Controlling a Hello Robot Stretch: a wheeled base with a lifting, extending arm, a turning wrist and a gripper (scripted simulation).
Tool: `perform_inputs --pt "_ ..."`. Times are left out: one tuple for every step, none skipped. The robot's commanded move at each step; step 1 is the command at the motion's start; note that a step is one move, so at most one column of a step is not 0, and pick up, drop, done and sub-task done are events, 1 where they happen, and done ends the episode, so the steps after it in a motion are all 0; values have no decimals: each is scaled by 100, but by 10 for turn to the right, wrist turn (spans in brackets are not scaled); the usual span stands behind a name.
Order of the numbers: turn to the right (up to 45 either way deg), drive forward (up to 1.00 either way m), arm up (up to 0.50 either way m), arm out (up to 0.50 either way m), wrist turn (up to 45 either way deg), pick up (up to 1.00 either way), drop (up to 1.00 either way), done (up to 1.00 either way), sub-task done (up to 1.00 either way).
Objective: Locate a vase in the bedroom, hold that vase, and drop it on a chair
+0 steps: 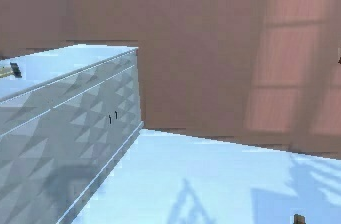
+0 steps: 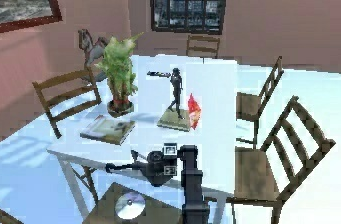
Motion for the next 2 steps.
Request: perform_inputs --pt "0 0 0 -8 0 0 0 0 0" --pt "0 0 0 0 0 0 0 100 0"
